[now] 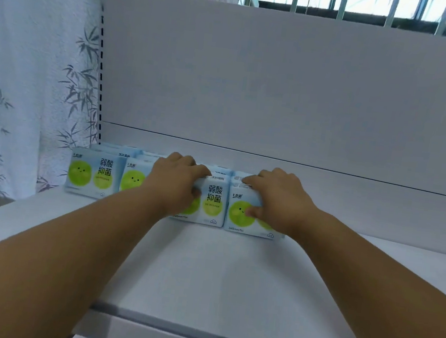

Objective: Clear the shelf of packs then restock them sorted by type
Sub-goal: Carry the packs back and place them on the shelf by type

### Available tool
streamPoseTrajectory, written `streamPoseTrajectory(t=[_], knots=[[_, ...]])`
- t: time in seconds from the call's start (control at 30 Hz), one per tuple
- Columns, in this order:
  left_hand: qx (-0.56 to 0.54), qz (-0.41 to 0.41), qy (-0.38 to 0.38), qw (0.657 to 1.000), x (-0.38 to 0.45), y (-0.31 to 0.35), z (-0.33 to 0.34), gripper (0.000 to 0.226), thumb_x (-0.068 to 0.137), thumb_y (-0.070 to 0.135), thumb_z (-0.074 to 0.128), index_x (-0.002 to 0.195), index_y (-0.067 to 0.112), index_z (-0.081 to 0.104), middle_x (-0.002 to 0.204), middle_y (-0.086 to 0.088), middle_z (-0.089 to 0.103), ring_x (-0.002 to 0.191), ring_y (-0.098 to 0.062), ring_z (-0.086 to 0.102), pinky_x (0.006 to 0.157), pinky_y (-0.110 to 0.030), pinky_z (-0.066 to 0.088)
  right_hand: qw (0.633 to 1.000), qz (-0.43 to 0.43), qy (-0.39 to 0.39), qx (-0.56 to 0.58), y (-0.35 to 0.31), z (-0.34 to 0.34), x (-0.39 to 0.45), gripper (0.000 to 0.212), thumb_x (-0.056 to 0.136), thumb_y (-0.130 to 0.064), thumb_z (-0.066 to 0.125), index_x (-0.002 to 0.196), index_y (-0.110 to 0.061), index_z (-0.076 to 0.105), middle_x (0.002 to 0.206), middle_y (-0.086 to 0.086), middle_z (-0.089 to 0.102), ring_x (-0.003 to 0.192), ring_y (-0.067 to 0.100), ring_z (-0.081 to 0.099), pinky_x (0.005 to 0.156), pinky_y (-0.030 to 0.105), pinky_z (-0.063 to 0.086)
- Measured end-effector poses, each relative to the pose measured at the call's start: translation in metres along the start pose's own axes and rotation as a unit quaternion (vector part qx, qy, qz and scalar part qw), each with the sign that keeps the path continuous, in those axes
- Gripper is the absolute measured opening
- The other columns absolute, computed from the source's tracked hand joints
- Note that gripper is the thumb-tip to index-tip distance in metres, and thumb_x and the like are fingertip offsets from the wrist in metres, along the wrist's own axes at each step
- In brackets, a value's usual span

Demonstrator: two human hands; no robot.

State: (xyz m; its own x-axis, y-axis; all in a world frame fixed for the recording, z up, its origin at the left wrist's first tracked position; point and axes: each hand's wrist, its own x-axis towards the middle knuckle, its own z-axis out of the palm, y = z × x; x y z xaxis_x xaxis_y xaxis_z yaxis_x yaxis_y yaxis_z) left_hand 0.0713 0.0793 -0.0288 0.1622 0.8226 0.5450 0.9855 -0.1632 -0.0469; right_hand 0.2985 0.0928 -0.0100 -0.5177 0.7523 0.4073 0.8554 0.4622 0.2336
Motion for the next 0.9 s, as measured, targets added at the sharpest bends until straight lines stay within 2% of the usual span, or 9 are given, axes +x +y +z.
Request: streamPoseTrajectory(t=[0.1,0.17,0.23,0.33,0.4,0.5,0.6,0.73,0.9], knots=[[-0.035,0.014,0.039,0.999,0.001,0.002,0.006,0.042,0.088,0.023,0.062,0.128,0.027,0.054,0.115,0.000,0.063,0.110,-0.025,0.049,0.090,-0.037,0.037,0.998,0.045,0.009,0.051,-0.005,-0.001,-0.002,0.054,0.086,-0.044,0.069,0.133,-0.030,0.045,0.116,-0.002,0.054,0.108,0.022,0.043,0.095,0.037,0.033],[-0.069,0.000,0.033,0.997,0.003,0.005,0.006,0.039,0.089,0.019,0.059,0.127,0.027,0.054,0.111,0.000,0.063,0.106,-0.024,0.049,0.086,-0.034,0.036,0.993,0.068,0.000,0.094,-0.003,-0.001,-0.004,0.050,0.086,-0.040,0.071,0.129,-0.029,0.048,0.101,-0.002,0.047,0.096,0.020,0.039,0.091,0.035,0.035],[-0.086,-0.004,0.015,0.996,0.006,0.007,0.005,0.037,0.090,0.018,0.058,0.126,0.027,0.054,0.111,0.000,0.062,0.106,-0.023,0.049,0.085,-0.033,0.036,0.988,0.078,-0.010,0.131,0.002,-0.001,-0.004,0.049,0.084,-0.038,0.073,0.127,-0.028,0.050,0.097,-0.004,0.045,0.093,0.018,0.040,0.089,0.035,0.040],[-0.098,-0.004,-0.012,0.995,0.010,0.010,0.005,0.040,0.090,0.019,0.059,0.128,0.028,0.052,0.118,-0.002,0.059,0.110,-0.023,0.048,0.091,-0.036,0.041,0.987,0.077,-0.026,0.138,0.004,0.000,-0.002,0.051,0.082,-0.037,0.075,0.126,-0.027,0.051,0.112,0.000,0.055,0.104,0.020,0.048,0.090,0.038,0.046],[-0.093,-0.007,-0.013,0.996,0.007,0.014,0.004,0.046,0.090,0.024,0.063,0.133,0.028,0.049,0.126,-0.002,0.055,0.116,-0.024,0.045,0.096,-0.038,0.041,0.991,0.071,-0.023,0.109,0.001,0.000,-0.002,0.056,0.082,-0.041,0.072,0.130,-0.025,0.049,0.121,0.001,0.052,0.113,0.022,0.046,0.094,0.039,0.044],[-0.074,-0.008,0.041,0.996,-0.008,0.020,0.000,0.052,0.089,0.026,0.065,0.137,0.026,0.046,0.135,-0.002,0.050,0.123,-0.025,0.043,0.100,-0.037,0.036,0.996,0.061,0.006,0.060,-0.009,-0.003,-0.010,0.062,0.084,-0.047,0.068,0.137,-0.024,0.044,0.129,0.002,0.048,0.116,0.023,0.044,0.097,0.039,0.041],[-0.077,-0.006,0.073,0.994,-0.034,0.023,-0.012,0.051,0.087,0.022,0.066,0.135,0.024,0.048,0.133,-0.002,0.052,0.121,-0.026,0.044,0.099,-0.038,0.035,0.996,0.059,0.041,0.054,-0.029,-0.011,-0.025,0.062,0.086,-0.045,0.065,0.140,-0.024,0.043,0.133,0.002,0.047,0.119,0.023,0.044,0.098,0.038,0.040],[-0.108,-0.021,0.065,0.992,-0.087,0.009,-0.038,0.047,0.087,0.022,0.066,0.132,0.023,0.052,0.131,-0.004,0.054,0.121,-0.028,0.046,0.099,-0.041,0.038,0.993,0.038,0.071,0.084,-0.079,-0.030,-0.049,0.059,0.086,-0.045,0.065,0.138,-0.023,0.046,0.133,0.003,0.048,0.119,0.025,0.044,0.099,0.039,0.039],[-0.131,-0.051,0.063,0.988,-0.183,-0.033,-0.084,0.042,0.085,0.025,0.069,0.125,0.023,0.056,0.120,-0.001,0.059,0.114,-0.025,0.051,0.098,-0.041,0.042,0.985,-0.002,0.100,0.143,-0.179,-0.057,-0.077,0.056,0.090,-0.041,0.063,0.140,-0.021,0.046,0.134,0.004,0.048,0.124,0.026,0.043,0.103,0.040,0.036]])
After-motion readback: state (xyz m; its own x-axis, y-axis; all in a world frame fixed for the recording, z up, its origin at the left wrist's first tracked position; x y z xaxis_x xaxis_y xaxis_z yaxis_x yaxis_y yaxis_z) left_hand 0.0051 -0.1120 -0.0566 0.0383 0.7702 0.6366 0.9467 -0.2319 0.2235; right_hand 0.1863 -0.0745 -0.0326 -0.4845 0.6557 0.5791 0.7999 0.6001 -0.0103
